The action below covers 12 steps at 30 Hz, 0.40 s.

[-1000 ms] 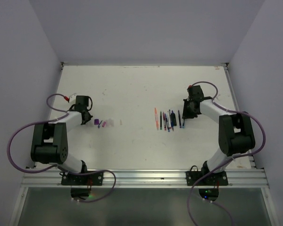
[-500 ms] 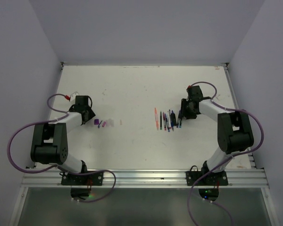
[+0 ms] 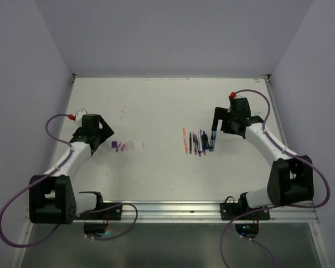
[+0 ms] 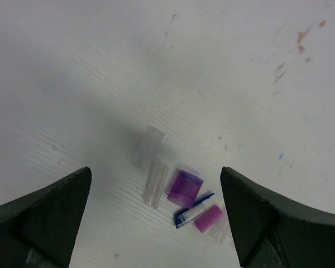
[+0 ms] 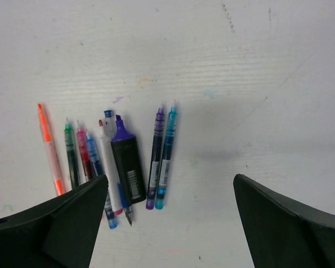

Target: Open the pen caps

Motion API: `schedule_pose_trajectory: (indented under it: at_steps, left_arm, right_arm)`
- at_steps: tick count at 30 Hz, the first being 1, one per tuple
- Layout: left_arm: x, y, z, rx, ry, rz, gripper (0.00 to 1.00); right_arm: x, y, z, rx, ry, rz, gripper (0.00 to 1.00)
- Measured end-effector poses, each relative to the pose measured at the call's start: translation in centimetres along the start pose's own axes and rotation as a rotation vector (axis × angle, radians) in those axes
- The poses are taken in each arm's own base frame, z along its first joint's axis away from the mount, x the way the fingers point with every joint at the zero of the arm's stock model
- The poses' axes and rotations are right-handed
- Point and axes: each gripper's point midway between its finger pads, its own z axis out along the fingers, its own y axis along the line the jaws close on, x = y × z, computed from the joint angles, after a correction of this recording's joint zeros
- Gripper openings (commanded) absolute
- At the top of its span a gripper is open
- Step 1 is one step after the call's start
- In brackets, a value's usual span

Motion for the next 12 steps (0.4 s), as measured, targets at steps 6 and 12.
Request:
schedule_pose_trajectory:
  at_steps: [6, 12]
  left_arm:
    - [-1.5, -2.3, -4.4, 0.193, -0.059, -0.068, 1.0]
    - [4.0, -4.8, -6.7, 0.386, 0.067, -0.063, 1.0]
  right_arm:
    - [0.3, 0.3, -5.2, -0.055, -0.107, 0.023, 0.99]
    - [6.9, 1.2, -6.4, -0.157, -0.005, 0.016, 0.99]
